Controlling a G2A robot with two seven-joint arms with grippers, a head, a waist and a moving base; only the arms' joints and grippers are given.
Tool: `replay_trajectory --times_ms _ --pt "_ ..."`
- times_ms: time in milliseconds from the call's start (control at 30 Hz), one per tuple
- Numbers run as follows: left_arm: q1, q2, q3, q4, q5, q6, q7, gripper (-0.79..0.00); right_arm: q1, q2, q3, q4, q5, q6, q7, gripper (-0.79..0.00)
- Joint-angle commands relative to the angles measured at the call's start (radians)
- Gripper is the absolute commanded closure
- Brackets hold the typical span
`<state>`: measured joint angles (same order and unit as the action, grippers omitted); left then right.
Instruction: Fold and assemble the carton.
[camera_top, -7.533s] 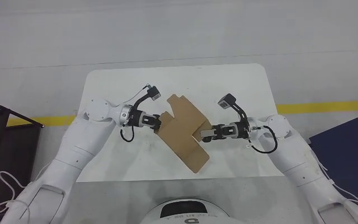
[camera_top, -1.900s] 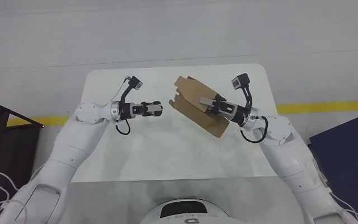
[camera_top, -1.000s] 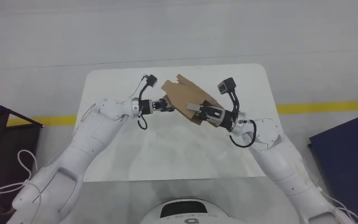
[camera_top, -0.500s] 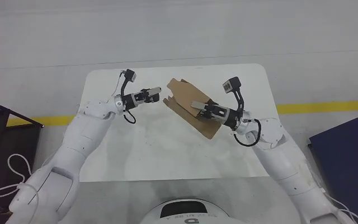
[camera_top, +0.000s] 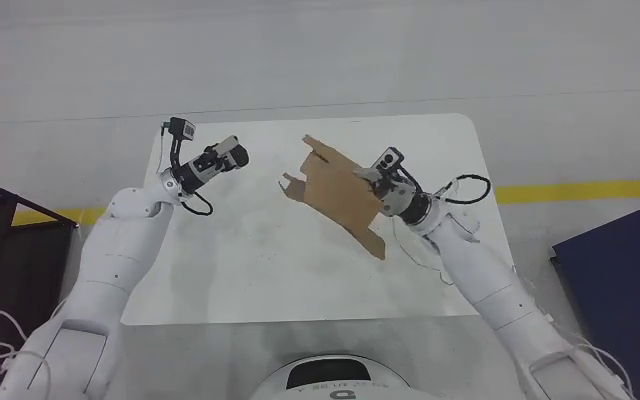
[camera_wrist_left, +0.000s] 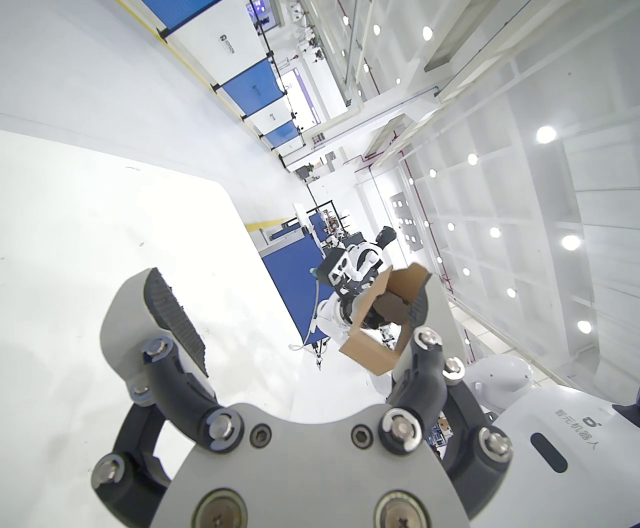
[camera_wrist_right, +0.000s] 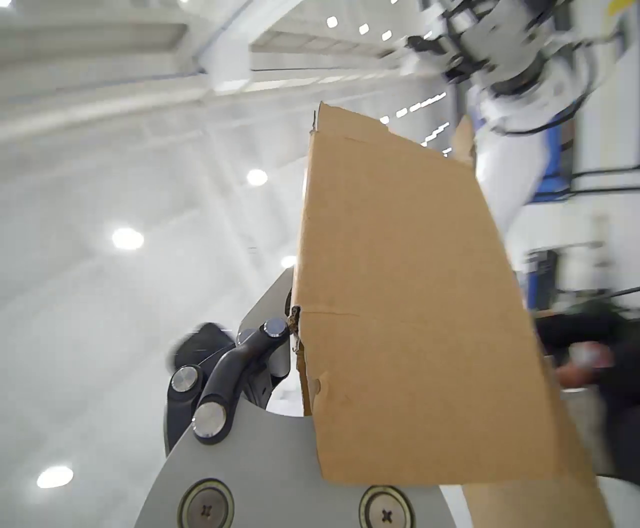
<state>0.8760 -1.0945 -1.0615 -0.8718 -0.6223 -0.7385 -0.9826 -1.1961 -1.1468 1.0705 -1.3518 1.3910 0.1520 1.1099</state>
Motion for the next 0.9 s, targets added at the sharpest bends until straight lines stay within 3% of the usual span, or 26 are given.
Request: replay_trajectory --times_ms 0,100,300,700,767,867 --pt "0.015 0.006 -0.017 -0.026 0.001 0.011 -0.001 -0.785 0.025 -0.014 -0.031 0.053 0.169 0.101 0.010 0.000" --pt "0.032 0.011 -0.033 -0.064 0.002 0.038 -0.004 -0.785 0.053 -0.034 -0.067 0.105 0.286 0.215 -0.002 0.000" --pt "0.035 0.012 -0.036 -0.072 0.004 0.044 -0.004 -0.785 0.076 -0.060 -0.076 0.167 0.455 0.318 -0.073 0.000" --pt "0.035 0.012 -0.036 -0.072 0.004 0.044 -0.004 -0.785 0.077 -0.061 -0.071 0.169 0.462 0.319 -0.087 0.000" --pt "0.037 0.012 -0.035 -0.077 0.001 0.049 -0.002 -0.785 0.065 -0.065 -0.075 0.168 0.514 0.379 -0.128 0.000" --pt "0.061 0.010 -0.032 -0.171 -0.065 0.123 -0.058 -0.785 0.064 -0.073 -0.085 0.181 0.540 0.418 -0.163 0.000"
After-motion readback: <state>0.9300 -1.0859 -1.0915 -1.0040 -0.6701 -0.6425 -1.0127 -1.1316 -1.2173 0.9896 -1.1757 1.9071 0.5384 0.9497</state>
